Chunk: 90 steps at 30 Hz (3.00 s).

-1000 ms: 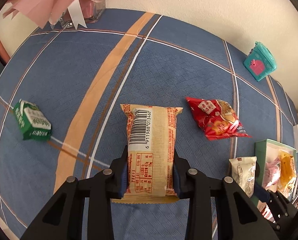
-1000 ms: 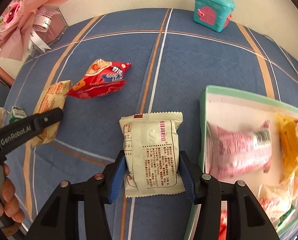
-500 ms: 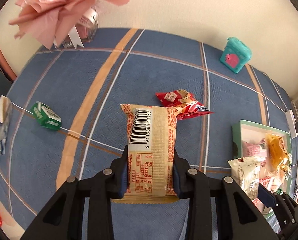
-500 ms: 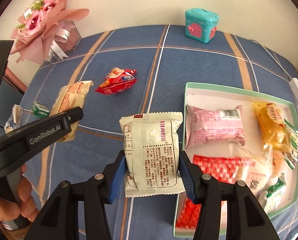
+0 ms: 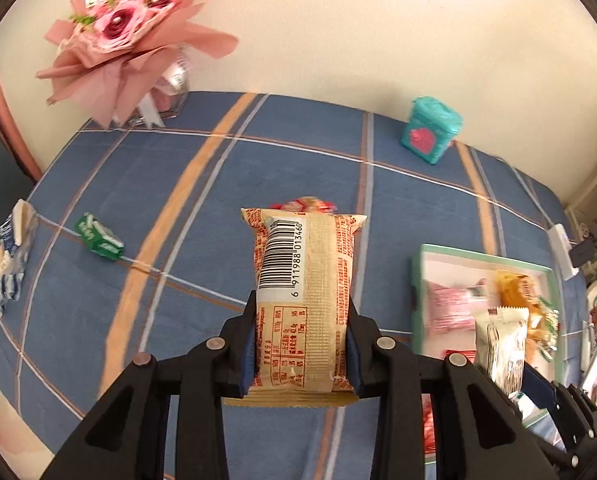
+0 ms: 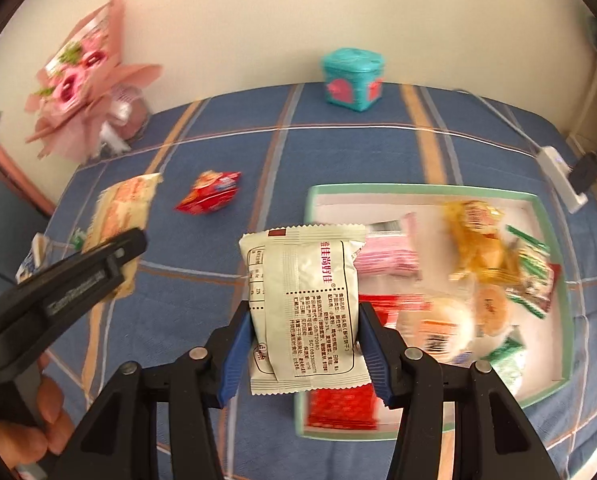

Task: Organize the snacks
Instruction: 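Carry both packs over the tray and lower them inside, then open both grippers to release the packs into the tray, then move both grippers back toward the green biscuit pack and red pack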

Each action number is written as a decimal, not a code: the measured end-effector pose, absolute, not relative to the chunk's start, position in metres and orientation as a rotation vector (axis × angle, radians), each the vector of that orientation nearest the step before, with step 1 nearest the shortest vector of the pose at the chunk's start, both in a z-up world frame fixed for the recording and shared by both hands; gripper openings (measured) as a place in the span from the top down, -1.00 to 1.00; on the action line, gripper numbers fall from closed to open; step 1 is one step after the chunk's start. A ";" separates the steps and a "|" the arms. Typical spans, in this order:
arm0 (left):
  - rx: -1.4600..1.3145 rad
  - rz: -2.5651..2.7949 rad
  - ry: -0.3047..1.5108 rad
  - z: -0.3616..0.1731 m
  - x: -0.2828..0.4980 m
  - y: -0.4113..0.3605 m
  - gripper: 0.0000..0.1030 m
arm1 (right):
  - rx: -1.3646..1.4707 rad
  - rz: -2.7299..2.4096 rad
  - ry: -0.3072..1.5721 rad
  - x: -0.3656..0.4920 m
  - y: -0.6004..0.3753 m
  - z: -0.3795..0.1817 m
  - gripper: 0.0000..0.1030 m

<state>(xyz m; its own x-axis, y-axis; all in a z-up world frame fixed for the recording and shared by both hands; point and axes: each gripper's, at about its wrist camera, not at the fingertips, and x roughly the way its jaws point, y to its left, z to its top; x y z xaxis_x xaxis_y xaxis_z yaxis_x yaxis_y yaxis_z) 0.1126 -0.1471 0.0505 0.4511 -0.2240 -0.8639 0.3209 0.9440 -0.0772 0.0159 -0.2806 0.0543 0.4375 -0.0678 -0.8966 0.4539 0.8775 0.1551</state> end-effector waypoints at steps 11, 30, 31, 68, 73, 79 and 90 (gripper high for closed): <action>0.230 -0.475 1.058 0.051 0.085 -0.228 0.29 | 0.561 -0.547 1.029 -0.019 -0.370 0.055 -0.06; 0.333 -0.637 1.101 0.015 0.066 -0.307 0.29 | 0.657 -0.643 1.072 -0.038 -0.428 0.021 -0.06; 0.329 -0.641 1.104 0.013 0.066 -0.309 0.29 | 0.661 -0.641 1.079 -0.037 -0.429 0.018 -0.07; 0.270 -0.557 1.077 0.054 0.076 -0.271 -0.27 | 0.615 -0.678 1.058 -0.044 -0.423 0.041 -0.51; 0.282 -0.434 1.095 0.048 0.089 -0.253 -0.36 | 0.586 -0.646 1.057 -0.038 -0.413 0.041 -0.76; 0.289 -0.362 1.120 0.035 0.102 -0.235 -0.66 | 0.557 -0.608 1.065 -0.030 -0.403 0.036 -0.98; 0.223 -0.256 1.087 0.031 0.133 -0.188 -0.92 | 0.472 -0.547 1.016 -0.015 -0.380 0.039 -1.00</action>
